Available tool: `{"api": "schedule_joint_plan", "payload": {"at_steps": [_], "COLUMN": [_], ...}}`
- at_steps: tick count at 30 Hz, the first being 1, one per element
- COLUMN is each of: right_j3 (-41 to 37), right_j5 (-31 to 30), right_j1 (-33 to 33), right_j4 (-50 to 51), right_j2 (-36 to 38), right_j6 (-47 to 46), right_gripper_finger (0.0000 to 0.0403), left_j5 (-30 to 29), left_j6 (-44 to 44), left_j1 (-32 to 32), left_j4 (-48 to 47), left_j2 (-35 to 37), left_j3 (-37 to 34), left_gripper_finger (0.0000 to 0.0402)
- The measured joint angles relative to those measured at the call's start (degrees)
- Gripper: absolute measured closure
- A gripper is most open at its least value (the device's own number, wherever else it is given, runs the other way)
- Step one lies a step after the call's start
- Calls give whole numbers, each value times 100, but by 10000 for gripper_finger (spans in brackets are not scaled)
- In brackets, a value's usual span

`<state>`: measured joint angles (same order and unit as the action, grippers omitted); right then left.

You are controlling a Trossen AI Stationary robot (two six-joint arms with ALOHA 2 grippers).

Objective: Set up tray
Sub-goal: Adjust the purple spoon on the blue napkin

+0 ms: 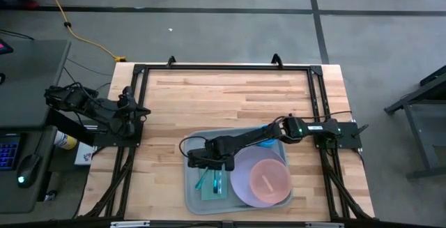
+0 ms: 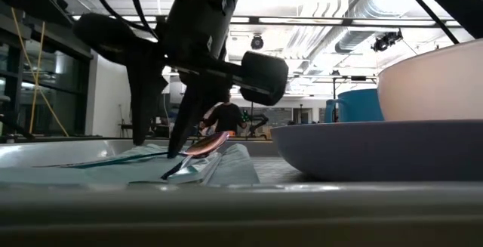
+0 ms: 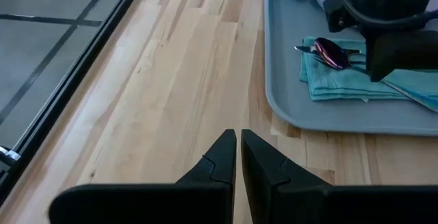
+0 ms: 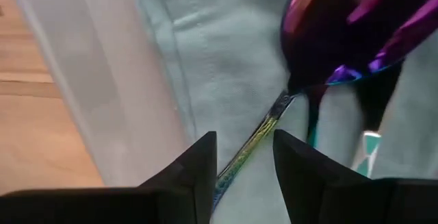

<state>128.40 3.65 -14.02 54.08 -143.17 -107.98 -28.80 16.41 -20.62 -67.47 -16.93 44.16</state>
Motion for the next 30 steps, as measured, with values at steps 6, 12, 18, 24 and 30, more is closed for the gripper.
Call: {"api": "schedule_joint_plan", "payload": {"at_steps": [6, 12, 18, 24, 30], "right_j3": [0, 0, 0, 0, 0], "right_j5": [10, 37, 73, 71, 40], "right_j1": [6, 13, 13, 13, 13], "right_j4": [-29, 54, 77, 64, 55], "right_j2": [-30, -31, -31, -31, -31], "right_j6": [-4, -22, -20, -4, -2], "right_gripper_finger": [282, 282, 312, 352, 367], "left_j5": [70, 107, 106, 105, 103], "left_j6": [-9, -9, -9, -9, -9], "left_j1": [0, 0, 0, -2, 0], "left_j4": [3, 1, 1, 1, 1], "left_j2": [0, 0, 0, 0, 0], "left_j3": [0, 0, 0, 0, 0], "left_gripper_finger": [346, 346, 346, 346, 346]}}
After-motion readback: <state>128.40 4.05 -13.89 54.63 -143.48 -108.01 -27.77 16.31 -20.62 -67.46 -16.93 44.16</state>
